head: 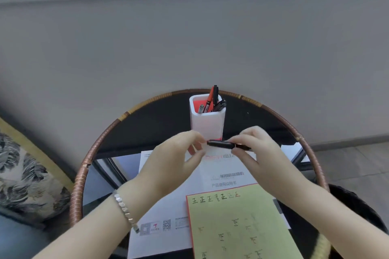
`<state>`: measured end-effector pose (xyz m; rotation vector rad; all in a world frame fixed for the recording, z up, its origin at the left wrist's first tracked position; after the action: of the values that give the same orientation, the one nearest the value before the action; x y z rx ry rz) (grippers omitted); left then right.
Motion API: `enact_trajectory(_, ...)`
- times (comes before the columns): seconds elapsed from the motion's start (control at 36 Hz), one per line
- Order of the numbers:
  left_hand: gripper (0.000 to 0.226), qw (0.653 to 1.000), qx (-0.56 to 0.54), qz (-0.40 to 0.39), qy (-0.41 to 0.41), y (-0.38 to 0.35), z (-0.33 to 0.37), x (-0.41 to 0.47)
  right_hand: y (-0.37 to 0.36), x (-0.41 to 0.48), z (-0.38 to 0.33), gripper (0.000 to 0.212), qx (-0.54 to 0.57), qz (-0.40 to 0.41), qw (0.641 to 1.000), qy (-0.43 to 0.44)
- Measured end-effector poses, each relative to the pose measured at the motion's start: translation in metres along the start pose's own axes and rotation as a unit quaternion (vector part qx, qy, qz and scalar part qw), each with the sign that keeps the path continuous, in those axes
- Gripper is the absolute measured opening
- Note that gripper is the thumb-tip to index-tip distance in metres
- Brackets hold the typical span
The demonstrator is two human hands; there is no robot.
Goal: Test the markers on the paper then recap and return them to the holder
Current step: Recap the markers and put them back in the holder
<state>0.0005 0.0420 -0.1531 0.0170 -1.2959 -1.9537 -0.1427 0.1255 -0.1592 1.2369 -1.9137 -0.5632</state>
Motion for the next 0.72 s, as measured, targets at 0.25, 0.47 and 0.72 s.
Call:
enact_trajectory(0.25,0.015,0.994,0.042,-0.048,0.086,-0.001,-0.036,-0.008,0.05,0.062,-0.028,0.015,0.123,0.256,0.958,0.051)
enact_trajectory(0.47,0.017,0.986,0.021,-0.063,0.151,0.002,-0.038,-0.011,0.005,0.098,-0.012,0.059,0.007,0.191,0.98,0.057)
enact_trajectory(0.72,0.019,0.979,0.016,-0.093,0.179,0.003,-0.035,-0.017,-0.028,0.088,0.007,0.035,-0.205,0.146,0.959,0.13)
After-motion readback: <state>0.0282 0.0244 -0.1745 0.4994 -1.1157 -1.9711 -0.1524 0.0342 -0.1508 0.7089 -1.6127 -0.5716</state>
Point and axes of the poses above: each hand's wrist, its own x-axis towards the middle knuckle, its own y-axis out of the back of the hand, z = x × y, the point moved 5 cm from there along x, towards the middle knuckle, and after that the axes turned 3 degrees about z, right-handed, at the moved point
